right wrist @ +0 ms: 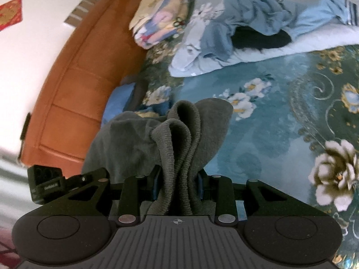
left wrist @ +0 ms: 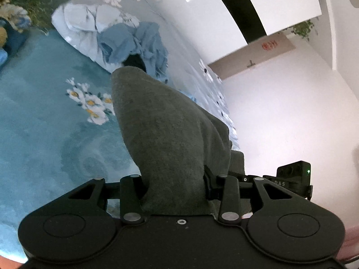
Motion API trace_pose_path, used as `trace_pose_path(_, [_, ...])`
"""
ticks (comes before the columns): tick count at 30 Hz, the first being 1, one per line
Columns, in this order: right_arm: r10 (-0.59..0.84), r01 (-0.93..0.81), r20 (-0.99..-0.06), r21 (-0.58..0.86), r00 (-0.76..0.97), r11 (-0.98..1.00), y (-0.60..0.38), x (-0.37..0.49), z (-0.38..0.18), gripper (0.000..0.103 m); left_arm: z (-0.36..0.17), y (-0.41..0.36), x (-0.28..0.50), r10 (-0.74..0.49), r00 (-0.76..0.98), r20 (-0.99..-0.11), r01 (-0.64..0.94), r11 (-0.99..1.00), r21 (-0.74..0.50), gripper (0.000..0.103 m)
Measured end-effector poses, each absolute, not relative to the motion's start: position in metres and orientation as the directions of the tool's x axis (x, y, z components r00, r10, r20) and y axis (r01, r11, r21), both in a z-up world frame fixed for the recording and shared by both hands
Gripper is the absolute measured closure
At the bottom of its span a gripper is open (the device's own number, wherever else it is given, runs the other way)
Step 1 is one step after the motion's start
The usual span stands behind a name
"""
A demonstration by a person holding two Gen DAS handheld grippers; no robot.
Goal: Fold clothes
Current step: 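Lift the folded grey sweatshirt with both grippers holding its edges, then carry the sweatshirt with both grippers toward the stack of folded clothes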
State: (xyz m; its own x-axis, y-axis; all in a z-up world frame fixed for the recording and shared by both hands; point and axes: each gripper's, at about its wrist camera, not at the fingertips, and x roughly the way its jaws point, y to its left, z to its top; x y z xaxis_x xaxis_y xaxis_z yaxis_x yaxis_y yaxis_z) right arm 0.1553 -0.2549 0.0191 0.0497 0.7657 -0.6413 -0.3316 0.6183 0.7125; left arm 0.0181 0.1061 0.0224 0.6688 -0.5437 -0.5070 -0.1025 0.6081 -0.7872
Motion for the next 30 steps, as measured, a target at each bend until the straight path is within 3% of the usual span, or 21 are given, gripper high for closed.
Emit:
trace_pose_path(13, [0.81, -0.5, -0.557, 0.762, -0.182, 0.412, -0.212, 0.188, 0.032, 0.075, 0.071, 0.081, -0.055, -0.243, 0.822, -0.515, -0.294, 0.593, -0.75, 0.066])
trace_pose_path(30, [0.737, -0.648, -0.533, 0.742, -0.415, 0.172, -0.129, 0.184, 0.063, 0.075, 0.094, 0.063, -0.132, 0.075, 0.865, -0.497, -0.462, 0.507, -0.728, 0.066])
